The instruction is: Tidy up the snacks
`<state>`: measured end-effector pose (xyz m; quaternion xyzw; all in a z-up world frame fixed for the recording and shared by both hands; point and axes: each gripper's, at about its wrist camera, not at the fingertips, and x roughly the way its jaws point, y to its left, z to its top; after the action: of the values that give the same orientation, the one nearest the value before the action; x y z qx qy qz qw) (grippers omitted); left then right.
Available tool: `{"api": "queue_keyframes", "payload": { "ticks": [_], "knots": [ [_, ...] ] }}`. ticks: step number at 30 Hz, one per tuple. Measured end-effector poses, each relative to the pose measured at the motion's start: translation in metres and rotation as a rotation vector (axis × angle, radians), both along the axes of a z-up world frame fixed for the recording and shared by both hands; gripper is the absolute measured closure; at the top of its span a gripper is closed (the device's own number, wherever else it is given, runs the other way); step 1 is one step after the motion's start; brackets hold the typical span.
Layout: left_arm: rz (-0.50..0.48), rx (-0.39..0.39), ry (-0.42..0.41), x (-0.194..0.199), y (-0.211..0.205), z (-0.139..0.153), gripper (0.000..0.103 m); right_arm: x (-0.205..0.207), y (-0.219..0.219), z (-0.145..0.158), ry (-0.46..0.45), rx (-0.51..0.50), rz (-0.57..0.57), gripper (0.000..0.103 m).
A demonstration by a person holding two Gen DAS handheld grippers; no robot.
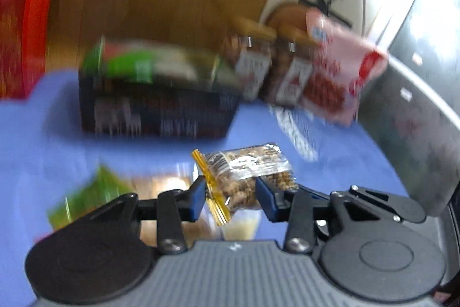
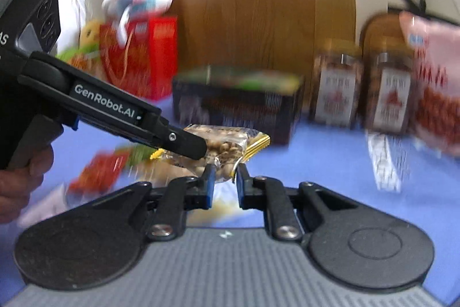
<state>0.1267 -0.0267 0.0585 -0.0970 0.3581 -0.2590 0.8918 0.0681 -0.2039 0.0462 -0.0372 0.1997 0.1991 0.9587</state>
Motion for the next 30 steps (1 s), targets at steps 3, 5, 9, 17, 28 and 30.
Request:
{"api": "queue_keyframes", "payload": {
  "ticks": [3,5,9,17,28,30],
  "knots": [
    [0.023,0.02,-0.078,0.034,-0.007,0.021,0.066,0.035,0.005,0.013,-0.066,-0.006,-0.028,0.084],
    [0.041,0.026,-0.099,0.061,-0.011,0.029,0.066,0.059,0.002,0.018,-0.078,0.016,-0.05,0.084],
    [0.056,0.04,-0.095,0.107,-0.02,0.024,0.066,0.106,-0.002,0.015,-0.06,0.01,-0.103,0.08],
    [0.098,0.124,-0.054,0.128,-0.027,-0.001,0.058,0.11,-0.011,0.007,-0.052,0.024,-0.181,0.061],
    [0.227,0.035,-0.003,0.019,0.112,-0.011,0.037,0.039,0.009,-0.019,0.355,0.281,0.262,0.06],
    [0.266,0.048,0.039,0.013,0.128,-0.023,0.033,0.023,0.034,-0.029,0.42,0.249,0.32,0.06]
  ]
}}
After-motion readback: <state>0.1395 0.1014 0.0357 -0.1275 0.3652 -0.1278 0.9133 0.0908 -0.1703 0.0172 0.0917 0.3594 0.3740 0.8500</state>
